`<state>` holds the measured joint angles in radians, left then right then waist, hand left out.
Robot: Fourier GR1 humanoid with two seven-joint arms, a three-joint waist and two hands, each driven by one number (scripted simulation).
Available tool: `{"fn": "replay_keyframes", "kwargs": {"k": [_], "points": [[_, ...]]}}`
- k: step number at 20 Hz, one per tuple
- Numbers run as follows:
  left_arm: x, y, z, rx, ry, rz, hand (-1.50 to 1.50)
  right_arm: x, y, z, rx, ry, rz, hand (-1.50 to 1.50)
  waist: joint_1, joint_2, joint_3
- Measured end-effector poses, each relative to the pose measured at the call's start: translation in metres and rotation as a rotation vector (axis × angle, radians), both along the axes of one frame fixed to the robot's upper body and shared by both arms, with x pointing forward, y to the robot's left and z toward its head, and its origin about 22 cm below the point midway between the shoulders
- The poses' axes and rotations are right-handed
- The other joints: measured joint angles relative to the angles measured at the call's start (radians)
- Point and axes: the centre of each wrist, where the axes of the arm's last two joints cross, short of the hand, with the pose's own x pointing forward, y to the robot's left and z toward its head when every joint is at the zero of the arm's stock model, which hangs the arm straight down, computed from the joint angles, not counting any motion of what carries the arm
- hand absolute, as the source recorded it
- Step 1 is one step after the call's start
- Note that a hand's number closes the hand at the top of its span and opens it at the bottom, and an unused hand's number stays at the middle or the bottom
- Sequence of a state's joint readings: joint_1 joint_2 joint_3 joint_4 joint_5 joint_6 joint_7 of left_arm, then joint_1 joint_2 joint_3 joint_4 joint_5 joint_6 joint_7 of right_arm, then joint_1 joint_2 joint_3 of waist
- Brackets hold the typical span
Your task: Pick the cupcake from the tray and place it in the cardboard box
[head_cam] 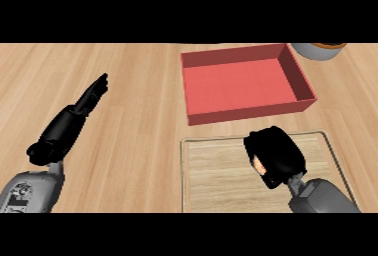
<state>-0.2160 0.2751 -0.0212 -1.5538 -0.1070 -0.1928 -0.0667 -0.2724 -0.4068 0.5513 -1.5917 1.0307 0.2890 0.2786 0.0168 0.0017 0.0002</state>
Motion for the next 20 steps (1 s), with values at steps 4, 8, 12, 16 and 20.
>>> {"fn": "replay_keyframes", "kwargs": {"k": [4, 8, 12, 16, 20], "points": [[0.006, -0.012, 0.004, -0.007, -0.009, -0.045, 0.00, -0.028, 0.061, 0.003, 0.117, 0.061, 0.458, 1.50, 0.044, 0.008, 0.001], [0.007, -0.009, 0.002, -0.003, -0.003, -0.040, 0.00, -0.045, 0.094, 0.019, 0.245, 0.039, 0.809, 1.50, 0.035, 0.006, 0.001], [0.003, -0.001, -0.003, 0.000, 0.007, -0.012, 0.00, -0.051, 0.099, 0.042, 0.322, -0.056, 1.006, 1.50, 0.008, 0.001, 0.001], [0.001, -0.001, -0.002, 0.001, 0.004, 0.002, 0.00, -0.046, 0.086, 0.077, 0.420, -0.131, 1.049, 1.50, -0.008, -0.002, 0.000], [-0.002, 0.003, -0.001, -0.001, 0.013, 0.010, 0.00, -0.037, 0.073, 0.106, 0.563, -0.182, 0.916, 1.50, -0.017, -0.003, 0.000]]}}
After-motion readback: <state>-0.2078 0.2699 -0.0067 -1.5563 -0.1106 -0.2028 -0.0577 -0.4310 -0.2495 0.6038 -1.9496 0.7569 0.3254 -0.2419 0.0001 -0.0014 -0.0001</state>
